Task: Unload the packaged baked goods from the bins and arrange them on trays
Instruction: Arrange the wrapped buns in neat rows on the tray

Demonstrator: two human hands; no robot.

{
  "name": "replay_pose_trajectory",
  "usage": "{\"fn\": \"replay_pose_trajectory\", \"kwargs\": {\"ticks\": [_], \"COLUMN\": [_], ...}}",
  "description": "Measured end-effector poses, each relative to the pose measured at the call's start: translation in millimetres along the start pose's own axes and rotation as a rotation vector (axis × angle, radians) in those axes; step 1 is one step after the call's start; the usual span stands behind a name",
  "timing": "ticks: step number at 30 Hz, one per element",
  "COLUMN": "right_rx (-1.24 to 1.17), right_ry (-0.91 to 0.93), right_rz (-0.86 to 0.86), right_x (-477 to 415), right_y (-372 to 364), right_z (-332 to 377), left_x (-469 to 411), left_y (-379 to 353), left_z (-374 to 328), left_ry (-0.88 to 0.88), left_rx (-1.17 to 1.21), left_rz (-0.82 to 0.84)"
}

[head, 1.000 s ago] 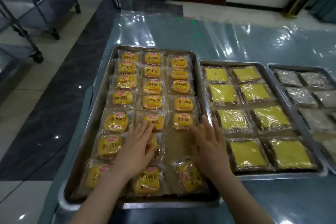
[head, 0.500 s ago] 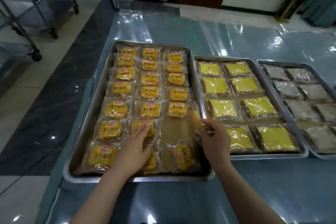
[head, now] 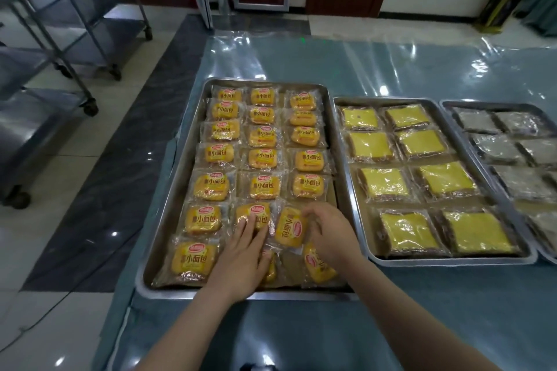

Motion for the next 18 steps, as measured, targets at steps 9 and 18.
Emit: {"fn": "replay_pose_trajectory", "kwargs": {"ticks": [9,18], "right_rx": [-0.018,-0.159], "right_ry": [-0.23,-0.088], "right_rz": [0.117,0.042], "right_x": [-9.7,-53.5], "right_y": [-26.5,17.3], "right_z": [-19.3,7.9], "left_x": [-0.9,0.6], "left_y": [1.0,9.0], "left_z": [-1.4,-1.7], "left_ry": [-0.027,-0.032], "left_rx": [-0.089,-0.126], "left_rz": [-0.056,-0.145]}}
Point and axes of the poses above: each hand's wrist, its own x-axis away from the middle knuckle, its own y-axis out of the back of the hand, z = x × y, the point moved 10 cm from there along -x, towards the middle knuckle, and after that the axes turned 14 degrees about -z, right-handed, at the moved point
